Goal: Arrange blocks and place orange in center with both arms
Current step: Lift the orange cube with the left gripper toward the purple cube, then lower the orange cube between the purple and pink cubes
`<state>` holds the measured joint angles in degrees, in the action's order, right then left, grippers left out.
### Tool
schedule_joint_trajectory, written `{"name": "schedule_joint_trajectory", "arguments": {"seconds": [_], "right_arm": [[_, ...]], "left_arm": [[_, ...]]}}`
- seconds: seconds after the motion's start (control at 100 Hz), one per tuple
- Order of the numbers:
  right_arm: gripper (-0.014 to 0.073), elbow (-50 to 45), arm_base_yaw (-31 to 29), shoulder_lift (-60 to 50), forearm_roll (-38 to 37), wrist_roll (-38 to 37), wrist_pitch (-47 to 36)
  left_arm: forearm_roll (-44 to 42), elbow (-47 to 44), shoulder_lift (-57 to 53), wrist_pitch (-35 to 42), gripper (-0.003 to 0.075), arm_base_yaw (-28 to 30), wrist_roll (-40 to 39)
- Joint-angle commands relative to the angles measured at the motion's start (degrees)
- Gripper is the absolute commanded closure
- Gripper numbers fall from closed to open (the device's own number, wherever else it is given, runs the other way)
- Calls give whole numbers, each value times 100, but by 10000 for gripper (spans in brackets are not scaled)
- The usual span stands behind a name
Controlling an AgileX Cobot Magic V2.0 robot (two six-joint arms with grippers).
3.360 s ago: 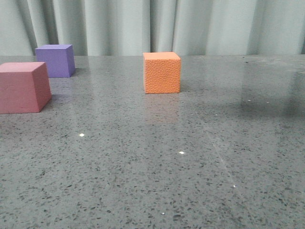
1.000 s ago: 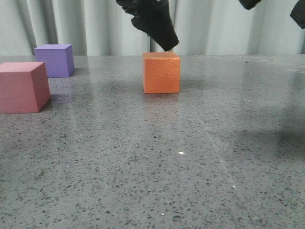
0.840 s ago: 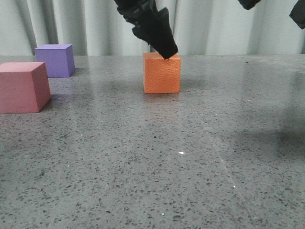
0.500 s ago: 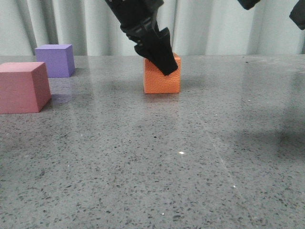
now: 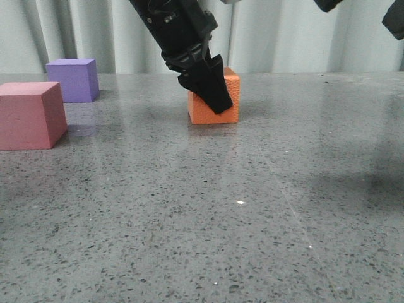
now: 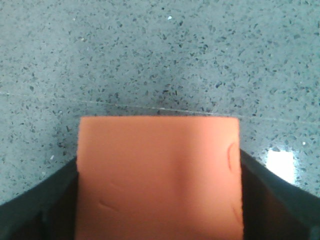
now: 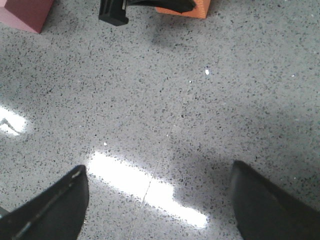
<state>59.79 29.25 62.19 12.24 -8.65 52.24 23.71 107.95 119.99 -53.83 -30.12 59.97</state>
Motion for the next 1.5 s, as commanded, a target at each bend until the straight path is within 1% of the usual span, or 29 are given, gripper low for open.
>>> {"name": "schedule_joint_trajectory", "arguments": {"seconds": [0.0, 0.09, 0.16, 0.22, 0.29, 0.41, 0.53, 0.62, 0.7, 0.76, 0.86, 0.96, 1.1, 1.24, 1.34, 1.49], "right_arm": [[15, 139, 0, -125, 80, 70, -232], [15, 139, 0, -125, 80, 70, -232], [15, 139, 0, -125, 80, 70, -232], [15, 139, 0, -125, 80, 70, -232], [15, 139, 0, -125, 80, 70, -232], [15, 139, 0, -125, 80, 70, -232], [15, 139, 0, -125, 80, 70, -232], [15, 139, 0, -125, 80, 70, -232], [15, 139, 0, -125, 80, 70, -232], [15, 139, 0, -125, 80, 70, -232], [15, 139, 0, -125, 80, 70, -232], [15, 139, 0, -125, 80, 70, -232], [15, 139, 0, -125, 80, 70, -270], [15, 139, 0, -125, 80, 70, -277], [15, 139, 0, -125, 80, 70, -277], [15, 139, 0, -125, 80, 70, -277]], "left_arm": [[181, 181, -347, 193, 386, -29, 0], [181, 207, -347, 159, 464, -29, 0], [154, 289, -358, 27, 504, -29, -14], [101, 437, -358, -159, 514, -29, -138], [-29, 652, -358, -326, 514, -29, -499], [-424, 1119, -358, -658, 514, -29, -1484], [-931, 1611, -358, -1274, 513, -19, -2466], [-1173, 1952, -358, -1839, 513, 34, -2851], [-1326, 2126, -399, -1826, 513, 152, -3638], [-1412, 2190, -462, -1826, 513, 254, -4061], [-1521, 2190, -606, -1826, 514, 508, -5198], [-1521, 2190, -757, -1826, 514, 791, -5701], [-1521, 2002, -1051, -1826, 514, 1104, -6259], [-1614, 1349, -1430, -1826, 514, 1244, -6493], [-2146, 733, -1697, -1797, 514, 1244, -6817], [-2834, 59, -2012, -1608, 514, 1244, -7433]]}}
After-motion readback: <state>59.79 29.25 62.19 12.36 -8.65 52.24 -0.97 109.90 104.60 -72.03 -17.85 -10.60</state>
